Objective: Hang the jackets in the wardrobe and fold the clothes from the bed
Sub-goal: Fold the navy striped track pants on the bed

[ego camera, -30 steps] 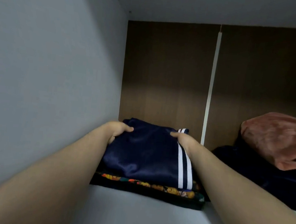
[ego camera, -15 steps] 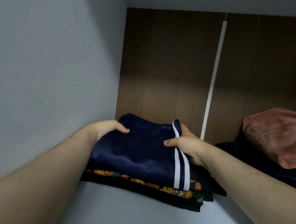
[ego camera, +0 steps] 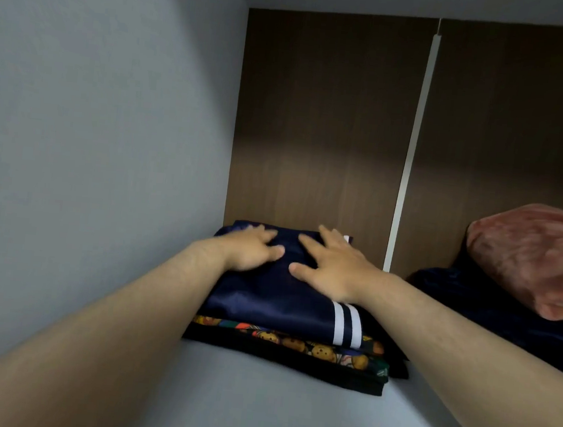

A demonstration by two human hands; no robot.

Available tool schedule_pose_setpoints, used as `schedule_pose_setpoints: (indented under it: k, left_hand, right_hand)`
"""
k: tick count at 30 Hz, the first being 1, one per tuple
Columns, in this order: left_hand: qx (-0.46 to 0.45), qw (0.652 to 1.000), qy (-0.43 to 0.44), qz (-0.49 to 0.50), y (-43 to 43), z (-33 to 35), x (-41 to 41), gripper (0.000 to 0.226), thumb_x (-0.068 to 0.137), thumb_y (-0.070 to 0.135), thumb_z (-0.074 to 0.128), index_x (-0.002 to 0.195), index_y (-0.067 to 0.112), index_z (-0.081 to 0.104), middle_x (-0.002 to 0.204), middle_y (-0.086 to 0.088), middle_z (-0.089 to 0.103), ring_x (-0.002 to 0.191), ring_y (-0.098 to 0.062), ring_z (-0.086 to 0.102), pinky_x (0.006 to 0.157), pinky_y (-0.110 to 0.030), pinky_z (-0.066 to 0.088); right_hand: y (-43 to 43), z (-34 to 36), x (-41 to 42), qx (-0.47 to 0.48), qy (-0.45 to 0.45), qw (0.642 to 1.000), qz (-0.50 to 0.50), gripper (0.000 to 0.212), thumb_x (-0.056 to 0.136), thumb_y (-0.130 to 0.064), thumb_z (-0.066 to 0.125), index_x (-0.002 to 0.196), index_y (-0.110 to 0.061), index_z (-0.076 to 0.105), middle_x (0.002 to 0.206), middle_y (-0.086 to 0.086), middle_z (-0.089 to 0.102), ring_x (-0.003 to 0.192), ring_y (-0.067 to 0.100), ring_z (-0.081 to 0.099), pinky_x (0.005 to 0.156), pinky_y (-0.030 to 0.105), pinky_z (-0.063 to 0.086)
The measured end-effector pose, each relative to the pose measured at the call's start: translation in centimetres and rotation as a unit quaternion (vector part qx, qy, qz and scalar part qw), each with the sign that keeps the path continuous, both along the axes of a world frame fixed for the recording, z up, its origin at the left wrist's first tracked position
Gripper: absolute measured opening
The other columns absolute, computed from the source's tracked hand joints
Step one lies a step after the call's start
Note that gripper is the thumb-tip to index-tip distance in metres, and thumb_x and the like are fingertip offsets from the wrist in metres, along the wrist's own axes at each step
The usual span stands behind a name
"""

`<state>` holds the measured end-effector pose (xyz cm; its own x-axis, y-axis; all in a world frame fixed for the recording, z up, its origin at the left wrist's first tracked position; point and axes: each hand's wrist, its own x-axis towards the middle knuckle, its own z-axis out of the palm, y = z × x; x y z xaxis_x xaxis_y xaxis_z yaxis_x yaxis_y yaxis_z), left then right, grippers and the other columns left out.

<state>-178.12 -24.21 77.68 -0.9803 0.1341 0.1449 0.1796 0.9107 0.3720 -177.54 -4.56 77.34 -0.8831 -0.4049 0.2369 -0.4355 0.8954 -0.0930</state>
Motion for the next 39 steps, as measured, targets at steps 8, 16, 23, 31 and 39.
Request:
schedule_pose_setpoints:
  k: [8,16,23,31,39]
  left_hand:
    - [-0.067,0.997,-0.044,0.021,0.0,-2.6,-0.3,0.061,0.104,0.055,0.020,0.159,0.029,0.010,0.167,-0.001,-0.003,0.153,-0.022,-0.003,0.123,-0.043,0.001]
    - [-0.086,0.996,-0.029,0.003,-0.3,-2.4,0.1,0.060,0.105,0.053,0.021,0.158,0.024,0.017,0.166,-0.004,0.009,0.153,-0.023,0.009,0.122,-0.036,0.007]
    - [0.009,1.000,0.000,0.003,-0.2,-2.1,6.1,0.046,0.106,0.034,0.039,0.146,0.012,0.046,0.155,-0.006,0.041,0.142,-0.023,0.036,0.113,-0.027,0.024]
    - [0.014,0.997,0.038,0.065,0.2,-4.4,18.3,0.043,0.098,0.032,0.053,0.139,0.018,0.054,0.144,-0.002,0.052,0.131,-0.022,0.047,0.109,-0.029,0.034]
    - [0.065,0.982,0.035,0.174,-0.5,-7.1,33.5,0.050,0.095,0.037,0.059,0.141,0.017,0.052,0.147,-0.002,0.050,0.134,-0.020,0.046,0.108,-0.026,0.033]
  right_hand:
    - [-0.1,-2.1,-1.9,-0.055,-0.133,0.988,-0.052,0.086,0.088,-0.082,0.025,0.158,-0.035,0.007,0.167,0.000,0.003,0.153,0.024,0.004,0.123,0.048,0.011]
    - [1.2,-2.6,-0.2,-0.063,-0.137,0.988,-0.037,0.081,0.093,-0.075,0.024,0.159,-0.031,0.005,0.167,-0.003,0.006,0.153,0.019,0.008,0.124,0.042,0.012]
    - [3.6,-3.0,6.2,-0.161,-0.083,0.983,-0.022,0.052,0.104,-0.049,0.036,0.148,-0.022,0.044,0.147,0.001,0.050,0.136,0.023,0.044,0.109,0.032,0.033]
    - [4.4,-3.1,15.6,-0.061,-0.005,0.996,0.064,0.028,0.101,-0.043,0.044,0.107,-0.018,0.054,0.098,-0.003,0.057,0.095,0.021,0.054,0.076,0.029,0.045]
    - [2.4,-4.8,24.2,0.075,0.176,0.971,0.141,0.031,0.096,-0.031,0.043,0.121,-0.017,0.056,0.117,0.006,0.052,0.111,0.028,0.049,0.088,0.040,0.045]
